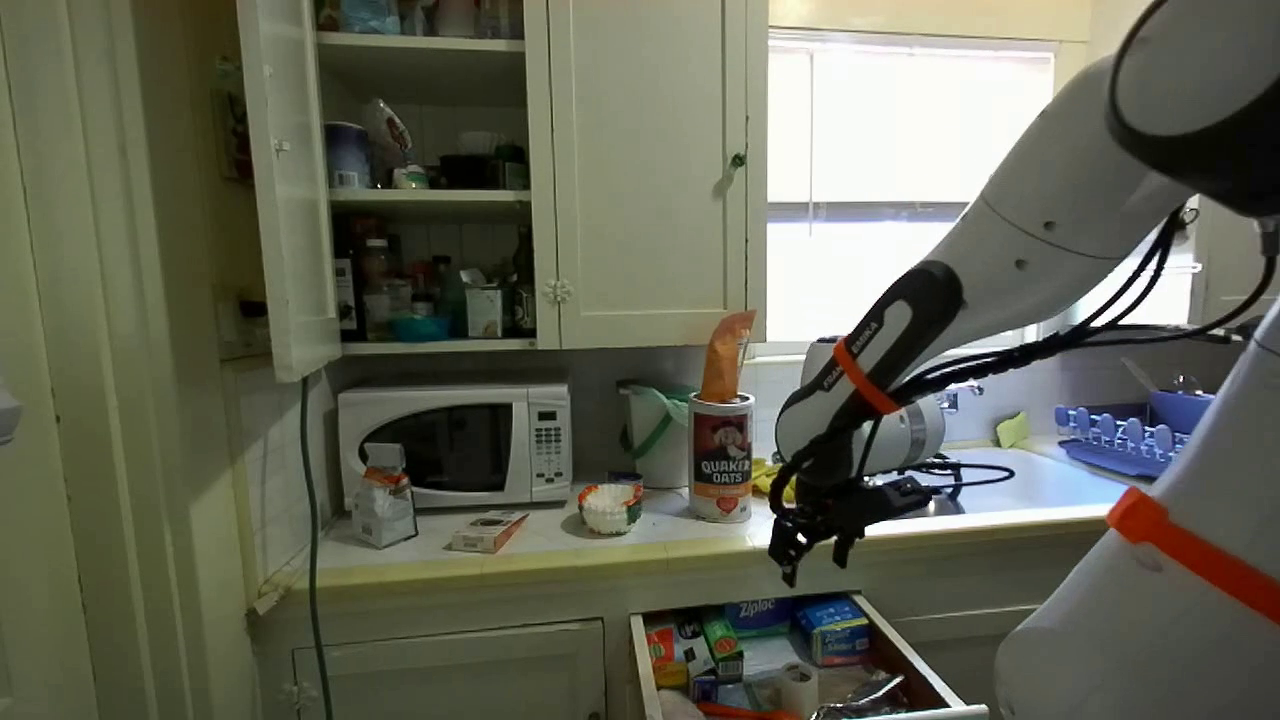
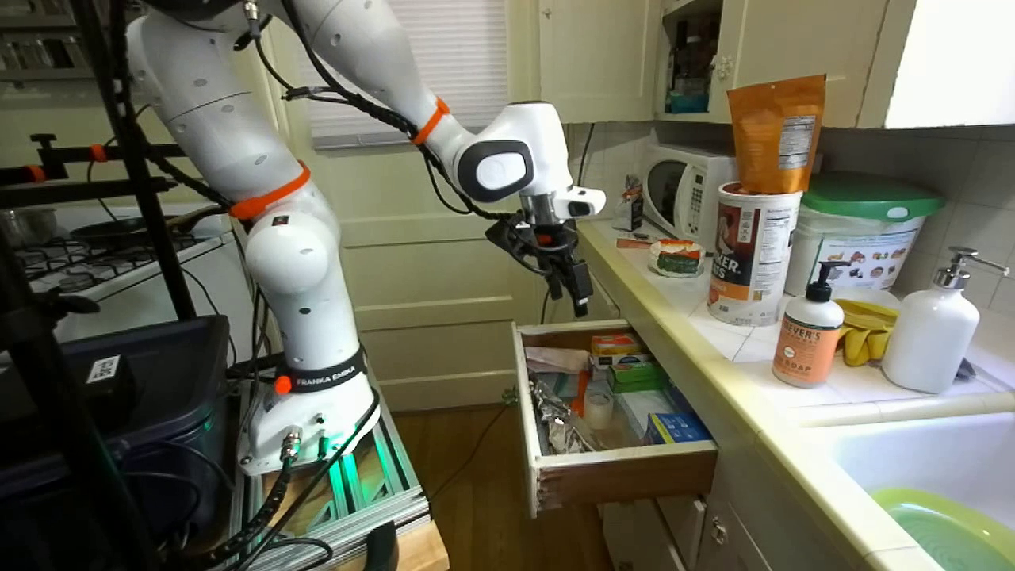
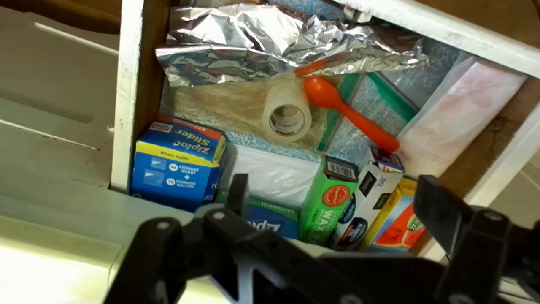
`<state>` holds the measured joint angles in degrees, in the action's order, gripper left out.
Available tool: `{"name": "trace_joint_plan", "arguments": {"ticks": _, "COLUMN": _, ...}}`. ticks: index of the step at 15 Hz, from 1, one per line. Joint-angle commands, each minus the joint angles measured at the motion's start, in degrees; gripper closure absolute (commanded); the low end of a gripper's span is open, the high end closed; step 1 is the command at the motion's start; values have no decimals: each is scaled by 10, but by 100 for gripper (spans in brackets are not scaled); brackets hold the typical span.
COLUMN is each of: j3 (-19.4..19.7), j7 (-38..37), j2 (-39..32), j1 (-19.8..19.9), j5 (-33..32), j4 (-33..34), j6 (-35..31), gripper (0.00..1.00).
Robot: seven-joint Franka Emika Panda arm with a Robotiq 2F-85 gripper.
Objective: Push the drawer
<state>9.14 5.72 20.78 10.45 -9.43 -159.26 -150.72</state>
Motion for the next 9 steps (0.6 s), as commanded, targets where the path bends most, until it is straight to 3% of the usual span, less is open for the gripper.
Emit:
{"name": "trace_joint_plan", "arguments": {"ticks": 1, "j3": 16, "j7": 20, "j2": -105, "j1": 9, "j5": -3, "j4": 0, "j6": -72, "gripper": 0}}
{"name": "trace_joint_plan", "arguments": {"ticks": 3, "j3": 24, "j7": 30, "j2": -156, "j1": 4, "j5": 10, "j4": 1, "j6": -102, "gripper": 0}}
{"name": "trace_joint_plan", "arguments": {"ticks": 4, "j3": 35, "j7": 63, "j2": -170, "j1": -15, "j5": 55, "j4": 1, "j6": -83, "gripper": 0}}
{"name": "trace_joint_plan", "arguments": {"ticks": 5, "j3": 18, "j7": 25, "j2": -129, "j1": 4, "j5": 15, "j4": 1, "j6": -70, "gripper": 0}}
{"name": "trace_joint_plan", "arguments": {"ticks": 9, "j3": 23, "j7": 48, "j2": -172, "j1": -4, "j5": 43, "j4": 7, "j6": -72, "gripper": 0}}
